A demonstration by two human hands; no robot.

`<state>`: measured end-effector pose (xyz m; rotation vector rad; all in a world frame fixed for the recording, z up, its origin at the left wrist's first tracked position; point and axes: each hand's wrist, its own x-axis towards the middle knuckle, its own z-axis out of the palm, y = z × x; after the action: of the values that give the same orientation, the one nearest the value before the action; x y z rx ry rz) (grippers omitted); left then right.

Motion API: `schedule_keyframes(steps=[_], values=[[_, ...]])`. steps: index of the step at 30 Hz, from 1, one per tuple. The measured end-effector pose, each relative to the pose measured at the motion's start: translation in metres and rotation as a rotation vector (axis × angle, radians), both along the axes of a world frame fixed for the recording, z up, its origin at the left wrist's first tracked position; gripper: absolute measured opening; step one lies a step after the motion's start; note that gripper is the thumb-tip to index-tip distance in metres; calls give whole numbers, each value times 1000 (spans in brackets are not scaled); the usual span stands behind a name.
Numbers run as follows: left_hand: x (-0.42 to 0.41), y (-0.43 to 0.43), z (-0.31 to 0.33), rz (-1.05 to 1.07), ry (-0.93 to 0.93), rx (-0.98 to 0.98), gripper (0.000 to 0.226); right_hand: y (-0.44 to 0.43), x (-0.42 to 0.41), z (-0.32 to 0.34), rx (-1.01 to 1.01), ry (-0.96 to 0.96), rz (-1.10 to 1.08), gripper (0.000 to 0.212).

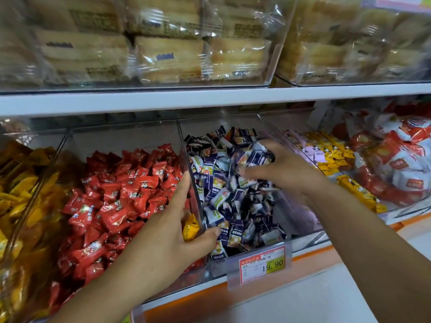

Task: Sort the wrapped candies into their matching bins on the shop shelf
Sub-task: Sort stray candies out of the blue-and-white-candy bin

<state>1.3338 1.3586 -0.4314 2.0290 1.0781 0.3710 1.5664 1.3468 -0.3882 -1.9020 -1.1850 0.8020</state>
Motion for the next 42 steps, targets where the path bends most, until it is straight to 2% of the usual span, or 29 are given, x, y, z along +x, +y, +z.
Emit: schedule_keyframes(steps=[3,7,11,13,14,17,19,23,25,28,30,32,34,35,37,42], values=[[0,0,1,1,6,-4,104,9,-9,10,103,69,84,72],[-1,1,0,7,1,-27,103,12,-7,12,-22,140,343,84],[0,0,1,8,20,-16,100,2,10,23,-79,-230,337,38],[1,0,2,14,26,-14,101,-6,7,21,-64,-349,417,24],[1,0,2,19,22,-18,101,-9,-1,16,-71,-392,482,25],[1,2,-1,23,-7,-10,101,-9,-29,-22,-125,-663,679,51],[0,3,-4,26,-26,-17,100,-1,-31,-38,-171,-795,685,58],[-2,0,-3,17,-10,-31,98,4,4,-31,-272,-776,500,40],[-1,-1,0,10,2,-24,99,0,13,-18,-356,-747,508,33],[-2,-1,2,3,23,-24,100,-14,10,16,-514,-649,562,32],[-1,0,2,-2,14,-37,101,-13,4,34,-461,-630,550,28],[-2,1,3,4,-23,-66,102,7,-5,34,-220,-651,457,26],[-2,1,2,15,-51,-76,103,36,-19,15,-20,-716,389,34],[-2,1,2,19,-58,-74,103,48,-27,1,19,-773,407,41],[-2,0,3,25,-67,-66,102,63,-37,-29,-40,-872,492,53],[-2,-2,6,15,-52,-65,102,46,-17,-35,-253,-863,549,51]])
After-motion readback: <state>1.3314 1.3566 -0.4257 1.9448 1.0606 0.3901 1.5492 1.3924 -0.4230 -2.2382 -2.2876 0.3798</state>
